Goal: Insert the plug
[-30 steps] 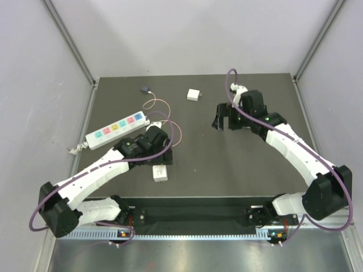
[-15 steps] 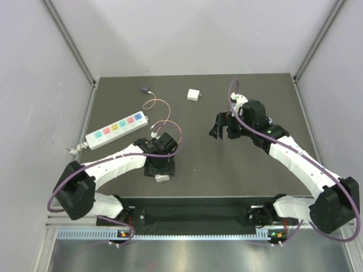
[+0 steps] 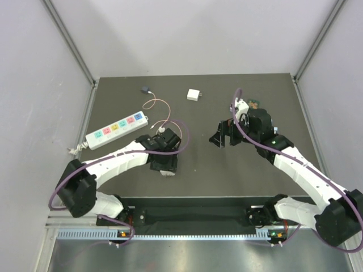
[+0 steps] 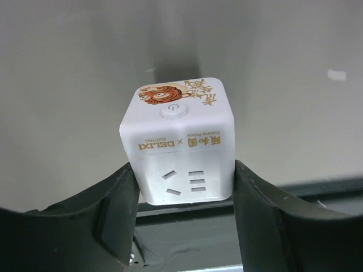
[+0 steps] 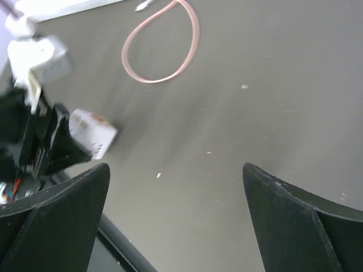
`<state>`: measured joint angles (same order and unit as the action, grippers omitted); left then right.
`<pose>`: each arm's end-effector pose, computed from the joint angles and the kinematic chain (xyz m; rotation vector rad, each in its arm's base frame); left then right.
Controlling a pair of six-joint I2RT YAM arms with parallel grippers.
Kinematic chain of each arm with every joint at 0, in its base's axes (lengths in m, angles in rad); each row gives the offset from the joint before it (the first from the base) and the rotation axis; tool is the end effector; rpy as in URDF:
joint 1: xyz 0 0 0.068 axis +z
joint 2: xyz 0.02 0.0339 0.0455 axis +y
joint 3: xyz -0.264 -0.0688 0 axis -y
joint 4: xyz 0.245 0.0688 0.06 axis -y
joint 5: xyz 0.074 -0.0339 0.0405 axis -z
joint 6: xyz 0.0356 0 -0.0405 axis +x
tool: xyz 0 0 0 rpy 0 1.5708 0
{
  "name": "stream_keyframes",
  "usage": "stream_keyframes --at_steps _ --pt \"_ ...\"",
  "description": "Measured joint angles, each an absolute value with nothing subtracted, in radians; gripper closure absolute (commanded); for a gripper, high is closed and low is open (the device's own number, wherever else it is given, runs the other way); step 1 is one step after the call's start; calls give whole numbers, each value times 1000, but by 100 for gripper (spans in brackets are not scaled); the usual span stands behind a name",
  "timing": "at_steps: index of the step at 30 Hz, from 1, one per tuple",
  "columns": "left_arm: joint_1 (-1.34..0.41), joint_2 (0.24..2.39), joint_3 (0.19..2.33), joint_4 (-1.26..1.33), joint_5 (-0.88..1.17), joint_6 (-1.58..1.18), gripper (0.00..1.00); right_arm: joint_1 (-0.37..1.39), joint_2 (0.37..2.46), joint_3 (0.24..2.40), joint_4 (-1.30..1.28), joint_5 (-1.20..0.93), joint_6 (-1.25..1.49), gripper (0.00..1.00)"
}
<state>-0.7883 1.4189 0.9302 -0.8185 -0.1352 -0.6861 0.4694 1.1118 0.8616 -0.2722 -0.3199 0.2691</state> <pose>0.1818 -0.1760 0.2069 0.1202 2.8518 -0.1113 0.2167 0.1225 0.2939 -0.4147 2.1202 0.7725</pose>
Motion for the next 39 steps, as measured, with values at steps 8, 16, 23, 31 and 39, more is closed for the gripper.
stream_keyframes --at_steps 8,16,23,31,39 --pt "-790 1200 1014 -724 257 -453 100 469 1068 818 -194 -681 203 2" --pt "-794 1122 1035 -647 626 -310 100 471 1071 799 -67 -1012 287 4" --pt "-795 1099 1035 -570 792 -259 100 505 1021 740 68 -1135 423 2" --pt "-795 1134 1071 -571 848 -215 100 577 1018 727 175 -1177 535 2" --pt "-795 1166 1114 -574 879 -187 100 616 1022 727 146 -1179 513 6"
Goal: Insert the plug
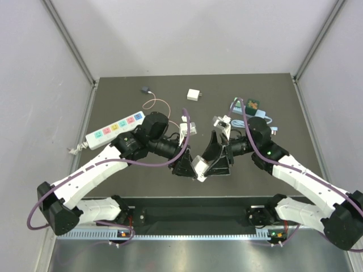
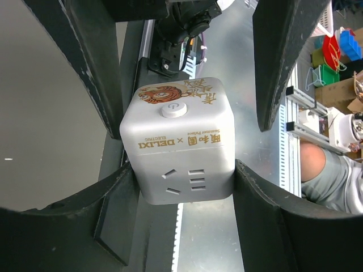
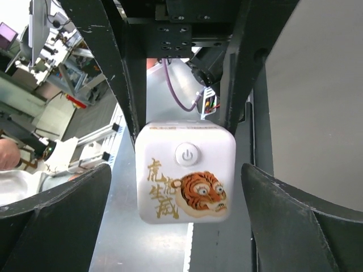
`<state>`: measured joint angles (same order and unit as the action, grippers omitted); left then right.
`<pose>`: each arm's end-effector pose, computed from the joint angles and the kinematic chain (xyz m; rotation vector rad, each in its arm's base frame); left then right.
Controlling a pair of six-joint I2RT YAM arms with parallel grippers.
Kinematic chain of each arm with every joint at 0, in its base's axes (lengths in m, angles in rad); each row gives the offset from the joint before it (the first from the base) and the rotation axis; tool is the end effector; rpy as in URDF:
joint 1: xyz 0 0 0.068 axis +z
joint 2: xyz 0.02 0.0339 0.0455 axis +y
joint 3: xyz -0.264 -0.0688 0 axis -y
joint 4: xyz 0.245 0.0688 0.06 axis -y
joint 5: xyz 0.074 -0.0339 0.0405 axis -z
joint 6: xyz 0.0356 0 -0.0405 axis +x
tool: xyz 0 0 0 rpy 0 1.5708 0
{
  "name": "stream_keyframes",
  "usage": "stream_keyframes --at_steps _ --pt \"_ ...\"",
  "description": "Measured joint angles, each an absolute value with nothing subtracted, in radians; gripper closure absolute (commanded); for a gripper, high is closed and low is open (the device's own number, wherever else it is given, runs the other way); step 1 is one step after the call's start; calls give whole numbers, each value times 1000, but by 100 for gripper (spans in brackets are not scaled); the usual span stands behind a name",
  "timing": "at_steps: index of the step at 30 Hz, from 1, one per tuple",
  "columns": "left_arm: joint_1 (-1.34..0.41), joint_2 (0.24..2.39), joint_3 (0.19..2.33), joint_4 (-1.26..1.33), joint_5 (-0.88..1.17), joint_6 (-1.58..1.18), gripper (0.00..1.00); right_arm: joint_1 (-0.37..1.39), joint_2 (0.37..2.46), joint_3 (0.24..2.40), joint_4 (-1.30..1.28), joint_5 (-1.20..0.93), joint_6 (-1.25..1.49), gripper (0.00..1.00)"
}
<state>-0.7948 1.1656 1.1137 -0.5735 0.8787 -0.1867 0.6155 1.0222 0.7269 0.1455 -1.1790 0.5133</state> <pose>0.1500 -0.1920 0.3467 1.2006 2.0033 -1.4886 0.1613 0.1543 0.3118 -1.0833 1.6780 1.7750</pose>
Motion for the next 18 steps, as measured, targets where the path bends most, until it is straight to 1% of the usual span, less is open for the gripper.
stream_keyframes --at_steps 1,3,5,6,7,9,10,11,12,13,14,15,16,17,18 --pt "-795 1171 1116 -574 883 -184 100 621 1024 727 144 -1179 512 9" --pt "-795 1184 1117 -575 892 -183 100 628 1032 727 144 -1179 508 12" --pt "-795 1197 1117 -577 898 -179 100 632 1045 727 146 -1180 509 18" --pt "-795 1204 1119 -579 901 -177 100 633 1052 727 146 -1180 509 22" --pt "-795 1209 1122 -583 901 -174 100 633 1063 727 146 -1180 508 35" --pt "-795 1218 1133 -589 900 -168 100 635 1085 727 141 -1181 501 48" --pt "-795 1221 1139 -599 900 -161 100 635 1093 727 139 -1190 498 61" --pt "-795 1222 1142 -609 900 -156 100 636 1097 728 138 -1195 491 70" --pt "-795 1222 1146 -617 896 -154 96 638 1097 729 134 -1198 487 78" --pt "-796 1222 1150 -626 888 -150 78 640 1097 730 131 -1198 479 93" --pt "-799 1222 1155 -633 879 -146 61 641 1097 731 127 -1198 473 100" --pt "-800 1222 1160 -638 869 -143 41 641 1097 735 123 -1195 466 100" --pt "-801 1222 1164 -642 862 -140 27 641 1094 735 121 -1190 457 100" --pt "-802 1222 1168 -645 852 -134 19 641 1089 735 119 -1185 452 100" --pt "-803 1222 1174 -646 830 -135 16 641 1081 735 105 -1171 447 100"
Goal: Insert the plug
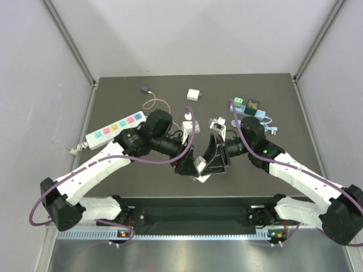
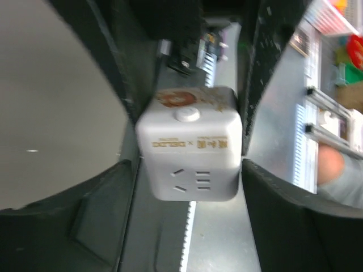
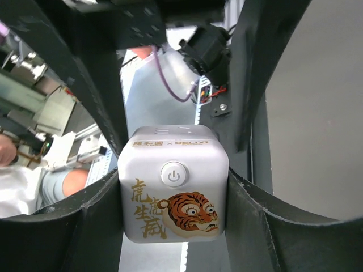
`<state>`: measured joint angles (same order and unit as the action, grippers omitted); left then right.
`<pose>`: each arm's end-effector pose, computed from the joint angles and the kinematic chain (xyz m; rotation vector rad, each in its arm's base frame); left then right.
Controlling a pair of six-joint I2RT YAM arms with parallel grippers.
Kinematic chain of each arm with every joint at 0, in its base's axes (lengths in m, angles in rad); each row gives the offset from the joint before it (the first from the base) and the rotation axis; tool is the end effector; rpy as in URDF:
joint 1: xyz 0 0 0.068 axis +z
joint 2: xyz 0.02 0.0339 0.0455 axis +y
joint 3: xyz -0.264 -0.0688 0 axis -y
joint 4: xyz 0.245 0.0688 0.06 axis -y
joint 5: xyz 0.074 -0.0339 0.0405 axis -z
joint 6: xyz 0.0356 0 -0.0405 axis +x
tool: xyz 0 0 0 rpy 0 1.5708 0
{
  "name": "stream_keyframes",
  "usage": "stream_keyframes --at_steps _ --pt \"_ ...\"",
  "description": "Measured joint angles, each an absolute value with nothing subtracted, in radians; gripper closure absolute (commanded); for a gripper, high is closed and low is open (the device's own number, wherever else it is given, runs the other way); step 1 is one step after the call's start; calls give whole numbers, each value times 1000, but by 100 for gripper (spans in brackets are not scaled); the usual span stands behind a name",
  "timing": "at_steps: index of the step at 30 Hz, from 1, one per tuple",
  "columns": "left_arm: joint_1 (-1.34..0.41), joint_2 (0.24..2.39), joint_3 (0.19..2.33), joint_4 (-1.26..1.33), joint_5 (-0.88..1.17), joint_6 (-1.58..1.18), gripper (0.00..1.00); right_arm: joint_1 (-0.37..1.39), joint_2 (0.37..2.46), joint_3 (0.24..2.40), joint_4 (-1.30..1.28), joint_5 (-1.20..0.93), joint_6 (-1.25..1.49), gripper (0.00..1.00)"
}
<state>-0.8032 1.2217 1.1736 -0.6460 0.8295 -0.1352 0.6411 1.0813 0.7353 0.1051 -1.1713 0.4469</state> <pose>0.1566 -0.2000 0.3470 1.2233 2.0522 -1.4148 0.1663 0.1650 0.2989 -1.1177 1.7185 1.7702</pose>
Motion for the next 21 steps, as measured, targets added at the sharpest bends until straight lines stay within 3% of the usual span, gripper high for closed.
stream_keyframes --at_steps 7,13,16,21 --pt "-789 1180 1199 -632 629 -161 5 609 1046 735 9 -1090 427 100" --pt "-752 1161 1208 -637 443 -186 8 467 1043 735 12 -1042 450 100" --pt "-717 1171 1217 -637 250 -190 13 446 1036 736 -11 -990 445 100" --pt "-626 1184 1176 -553 -67 -47 11 441 1002 735 -47 -891 440 100"
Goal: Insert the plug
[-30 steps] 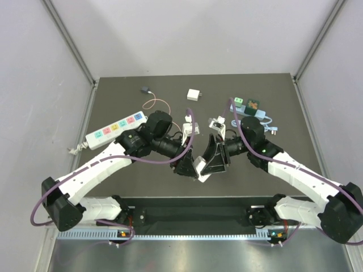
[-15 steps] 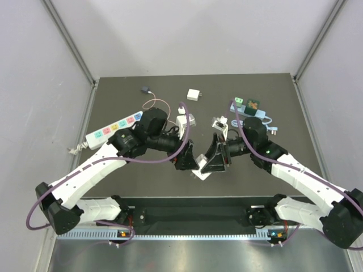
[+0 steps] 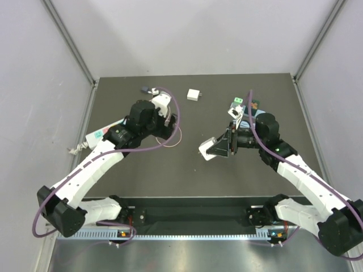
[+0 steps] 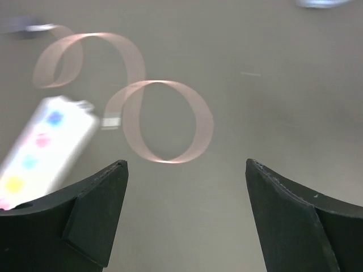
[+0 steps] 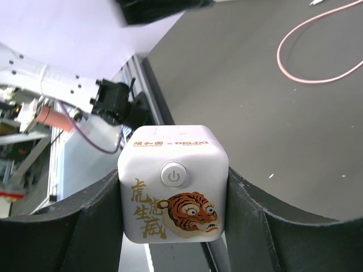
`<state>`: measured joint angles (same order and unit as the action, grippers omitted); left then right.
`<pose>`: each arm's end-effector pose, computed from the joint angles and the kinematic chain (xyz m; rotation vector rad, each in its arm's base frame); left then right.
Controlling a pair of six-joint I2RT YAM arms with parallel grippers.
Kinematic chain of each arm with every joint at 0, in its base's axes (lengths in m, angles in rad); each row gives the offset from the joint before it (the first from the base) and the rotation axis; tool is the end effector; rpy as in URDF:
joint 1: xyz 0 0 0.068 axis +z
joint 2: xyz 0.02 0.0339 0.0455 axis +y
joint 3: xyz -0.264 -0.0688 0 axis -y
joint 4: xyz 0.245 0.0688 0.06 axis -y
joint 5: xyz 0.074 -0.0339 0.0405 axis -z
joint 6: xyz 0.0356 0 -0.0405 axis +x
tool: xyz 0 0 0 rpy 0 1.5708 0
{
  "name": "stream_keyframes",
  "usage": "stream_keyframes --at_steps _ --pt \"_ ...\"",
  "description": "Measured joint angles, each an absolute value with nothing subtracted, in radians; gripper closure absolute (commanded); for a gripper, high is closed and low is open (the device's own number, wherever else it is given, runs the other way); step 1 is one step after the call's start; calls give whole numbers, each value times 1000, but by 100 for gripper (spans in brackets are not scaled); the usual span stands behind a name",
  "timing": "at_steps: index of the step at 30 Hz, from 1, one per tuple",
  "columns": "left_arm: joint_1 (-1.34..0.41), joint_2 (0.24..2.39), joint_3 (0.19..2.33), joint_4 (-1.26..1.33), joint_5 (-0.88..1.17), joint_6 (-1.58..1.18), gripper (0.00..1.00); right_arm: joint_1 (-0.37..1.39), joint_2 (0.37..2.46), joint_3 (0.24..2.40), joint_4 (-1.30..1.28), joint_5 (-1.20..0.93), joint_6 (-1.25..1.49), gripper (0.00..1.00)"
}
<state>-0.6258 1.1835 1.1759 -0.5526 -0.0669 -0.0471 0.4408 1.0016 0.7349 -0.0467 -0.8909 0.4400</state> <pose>0.2109 -0.1495 0.3579 0.5744 2.0687 -0.3242 0.1886 0.1196 0.2995 -0.6630 1.9073 1.4152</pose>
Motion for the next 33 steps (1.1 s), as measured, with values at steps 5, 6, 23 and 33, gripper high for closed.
stream_keyframes --at_steps 5,6,23,33 --pt "-430 1283 1119 -400 -249 109 9 440 981 733 -6 -846 483 100" --pt "-389 1315 1108 -370 -273 141 9 440 981 733 3 -843 491 100" --pt "-2 1942 1512 -329 -451 118 39 440 977 733 -23 -811 463 100" --pt "174 2064 1584 -404 -611 -9 70 440 989 733 -32 -804 445 100"
